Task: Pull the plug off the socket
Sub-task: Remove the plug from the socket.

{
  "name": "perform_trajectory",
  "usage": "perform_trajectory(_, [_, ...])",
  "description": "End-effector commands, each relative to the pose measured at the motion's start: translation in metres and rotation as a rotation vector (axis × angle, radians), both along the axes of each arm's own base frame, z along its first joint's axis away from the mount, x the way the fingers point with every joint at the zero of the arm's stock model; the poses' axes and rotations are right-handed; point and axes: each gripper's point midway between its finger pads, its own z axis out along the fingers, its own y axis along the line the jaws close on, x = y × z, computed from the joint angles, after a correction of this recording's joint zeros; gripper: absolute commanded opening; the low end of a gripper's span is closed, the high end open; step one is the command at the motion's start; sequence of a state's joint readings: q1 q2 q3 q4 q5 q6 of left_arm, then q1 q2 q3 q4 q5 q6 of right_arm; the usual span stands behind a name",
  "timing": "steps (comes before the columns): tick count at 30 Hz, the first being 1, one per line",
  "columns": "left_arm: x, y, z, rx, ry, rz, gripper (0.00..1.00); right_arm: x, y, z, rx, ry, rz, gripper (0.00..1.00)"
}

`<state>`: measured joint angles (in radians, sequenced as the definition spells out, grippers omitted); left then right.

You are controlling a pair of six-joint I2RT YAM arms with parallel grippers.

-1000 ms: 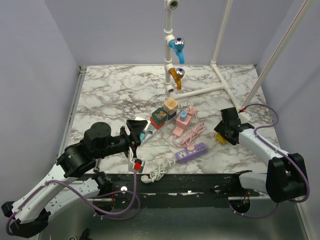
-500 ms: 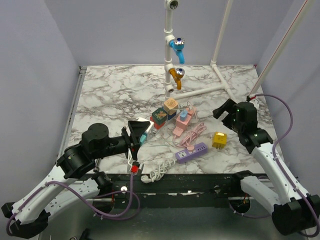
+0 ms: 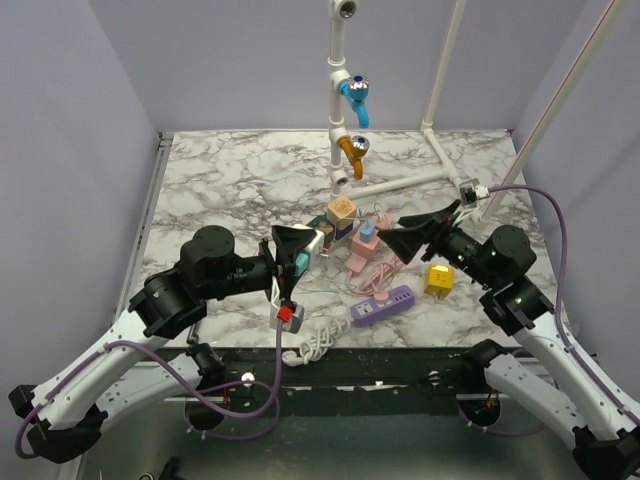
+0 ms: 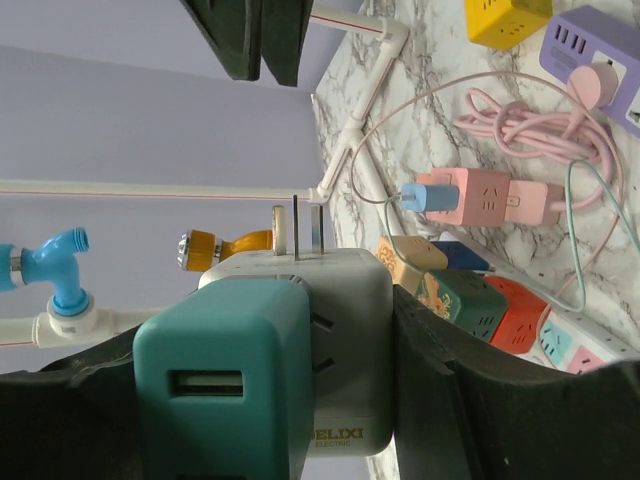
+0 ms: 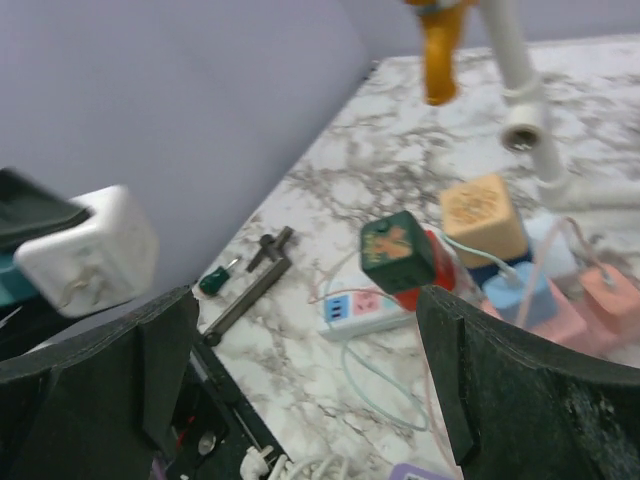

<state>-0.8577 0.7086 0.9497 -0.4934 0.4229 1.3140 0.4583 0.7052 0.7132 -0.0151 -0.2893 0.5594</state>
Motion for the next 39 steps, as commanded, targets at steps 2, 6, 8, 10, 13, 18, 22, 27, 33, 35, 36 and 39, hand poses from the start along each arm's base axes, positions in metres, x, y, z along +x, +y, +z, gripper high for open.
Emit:
perform_trajectory(2, [-0.001,-0.008,0.041,-0.123,0.064,-0.001,0.00,-0.037,0.038,0.042,0.070,-0.243,0.230,1.00])
perform_trajectory(6, [0.001,-0.012,0.042,-0.128,0.061,-0.004,0.00,-0.045,0.060,0.049,0.072,-0.272,0.324,1.00])
perform_trajectory(8, [0.003,-0.013,0.042,-0.125,0.059,-0.001,0.00,-0.048,0.070,0.054,0.087,-0.289,0.358,1.00])
perform_trajectory(10, [0.006,-0.015,0.041,-0.124,0.052,0.003,0.00,-0.051,0.080,0.057,0.098,-0.287,0.400,1.00])
perform_trajectory(13, [0.012,-0.019,0.043,-0.136,0.045,0.015,0.00,-0.055,0.095,0.059,0.110,-0.291,0.444,1.00])
perform_trajectory(18, [0.019,-0.024,0.040,-0.128,0.041,0.027,0.00,-0.064,0.117,0.057,0.105,-0.298,0.491,1.00])
perform_trajectory(22, [0.024,-0.026,0.038,-0.128,0.042,0.041,0.00,-0.071,0.133,0.053,0.097,-0.308,0.519,1.00])
perform_trajectory(27, [0.025,-0.027,0.042,-0.143,0.039,0.043,0.00,-0.072,0.145,0.054,0.093,-0.333,0.508,1.00])
perform_trajectory(33, [0.017,-0.025,0.045,-0.154,0.054,0.019,0.00,-0.063,0.154,0.054,0.098,-0.335,0.466,1.00])
perform_trajectory(35, [0.013,-0.025,0.045,-0.151,0.058,0.003,0.00,-0.060,0.157,0.055,0.104,-0.331,0.464,0.94])
perform_trajectory(36, [0.011,-0.024,0.045,-0.153,0.061,-0.002,0.00,-0.059,0.159,0.055,0.107,-0.326,0.465,0.90])
perform_trajectory(39, [0.005,-0.023,0.041,-0.138,0.058,-0.022,0.00,-0.057,0.163,0.054,0.112,-0.299,0.470,0.74])
